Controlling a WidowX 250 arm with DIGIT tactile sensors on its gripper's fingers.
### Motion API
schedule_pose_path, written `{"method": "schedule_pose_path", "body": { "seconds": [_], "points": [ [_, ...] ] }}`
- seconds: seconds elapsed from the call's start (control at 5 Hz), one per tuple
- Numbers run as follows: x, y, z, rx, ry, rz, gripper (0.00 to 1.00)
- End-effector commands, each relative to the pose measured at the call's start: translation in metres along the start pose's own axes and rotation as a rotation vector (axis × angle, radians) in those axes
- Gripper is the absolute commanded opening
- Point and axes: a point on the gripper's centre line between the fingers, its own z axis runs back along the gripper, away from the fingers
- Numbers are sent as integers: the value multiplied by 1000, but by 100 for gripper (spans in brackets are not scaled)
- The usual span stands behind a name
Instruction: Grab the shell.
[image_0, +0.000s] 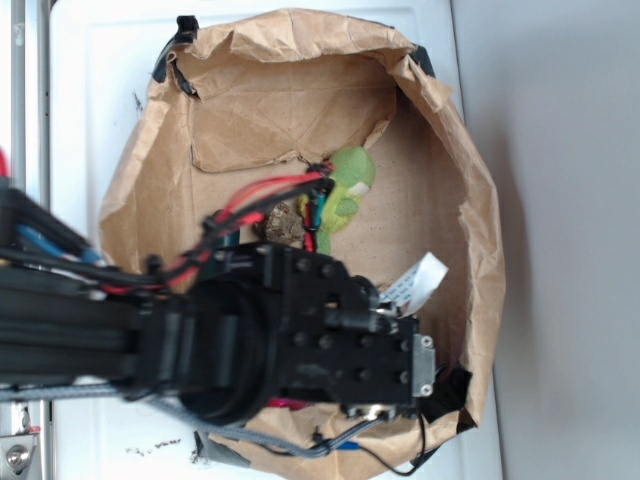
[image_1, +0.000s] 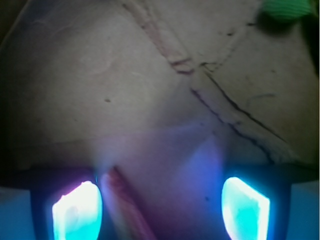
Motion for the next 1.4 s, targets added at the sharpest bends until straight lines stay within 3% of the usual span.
{"method": "schedule_pose_path", "body": {
  "seconds": [0.0, 0.2, 0.4, 1.0, 1.2],
  "points": [
    [15, 4, -8, 1, 5, 40, 0],
    [21, 7, -4, -25, 14, 62, 0],
    [-3, 5, -13, -50, -2, 63, 0],
    [-12, 2, -21, -116, -31, 108, 0],
    [-8, 7, -17, -176, -35, 173, 0]
  ]
}}
